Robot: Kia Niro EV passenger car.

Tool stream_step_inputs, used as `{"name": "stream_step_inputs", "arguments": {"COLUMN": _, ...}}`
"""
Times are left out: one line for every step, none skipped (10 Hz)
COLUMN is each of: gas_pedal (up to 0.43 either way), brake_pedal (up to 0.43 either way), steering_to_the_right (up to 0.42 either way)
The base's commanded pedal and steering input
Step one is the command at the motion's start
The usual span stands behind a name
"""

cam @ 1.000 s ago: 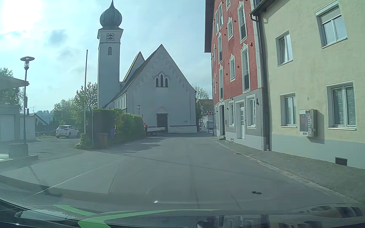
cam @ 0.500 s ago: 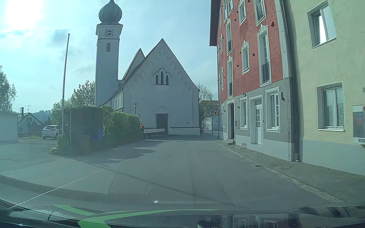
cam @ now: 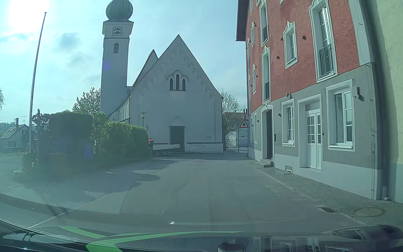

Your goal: Follow the waypoints while adhering to traffic rules and regulations

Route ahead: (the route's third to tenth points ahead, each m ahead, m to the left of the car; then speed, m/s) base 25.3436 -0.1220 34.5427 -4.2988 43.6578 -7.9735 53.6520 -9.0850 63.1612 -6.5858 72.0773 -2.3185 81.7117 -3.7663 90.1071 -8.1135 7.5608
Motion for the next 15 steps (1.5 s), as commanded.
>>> {"name": "stream_step_inputs", "arguments": {"gas_pedal": 0.000, "brake_pedal": 0.000, "steering_to_the_right": -0.005}}
{"name": "stream_step_inputs", "arguments": {"gas_pedal": 0.000, "brake_pedal": 0.030, "steering_to_the_right": -0.005}}
{"name": "stream_step_inputs", "arguments": {"gas_pedal": 0.000, "brake_pedal": 0.098, "steering_to_the_right": -0.005}}
{"name": "stream_step_inputs", "arguments": {"gas_pedal": 0.000, "brake_pedal": 0.140, "steering_to_the_right": -0.005}}
{"name": "stream_step_inputs", "arguments": {"gas_pedal": 0.000, "brake_pedal": 0.152, "steering_to_the_right": -0.005}}
{"name": "stream_step_inputs", "arguments": {"gas_pedal": 0.000, "brake_pedal": 0.152, "steering_to_the_right": -0.005}}
{"name": "stream_step_inputs", "arguments": {"gas_pedal": 0.000, "brake_pedal": 0.152, "steering_to_the_right": -0.005}}
{"name": "stream_step_inputs", "arguments": {"gas_pedal": 0.000, "brake_pedal": 0.171, "steering_to_the_right": -0.005}}
{"name": "stream_step_inputs", "arguments": {"gas_pedal": 0.000, "brake_pedal": 0.183, "steering_to_the_right": -0.005}}
{"name": "stream_step_inputs", "arguments": {"gas_pedal": 0.000, "brake_pedal": 0.195, "steering_to_the_right": -0.006}}
{"name": "stream_step_inputs", "arguments": {"gas_pedal": 0.000, "brake_pedal": 0.195, "steering_to_the_right": -0.005}}
{"name": "stream_step_inputs", "arguments": {"gas_pedal": 0.000, "brake_pedal": 0.201, "steering_to_the_right": -0.006}}
{"name": "stream_step_inputs", "arguments": {"gas_pedal": 0.000, "brake_pedal": 0.201, "steering_to_the_right": -0.005}}
{"name": "stream_step_inputs", "arguments": {"gas_pedal": 0.000, "brake_pedal": 0.201, "steering_to_the_right": -0.005}}
{"name": "stream_step_inputs", "arguments": {"gas_pedal": 0.000, "brake_pedal": 0.201, "steering_to_the_right": -0.005}}
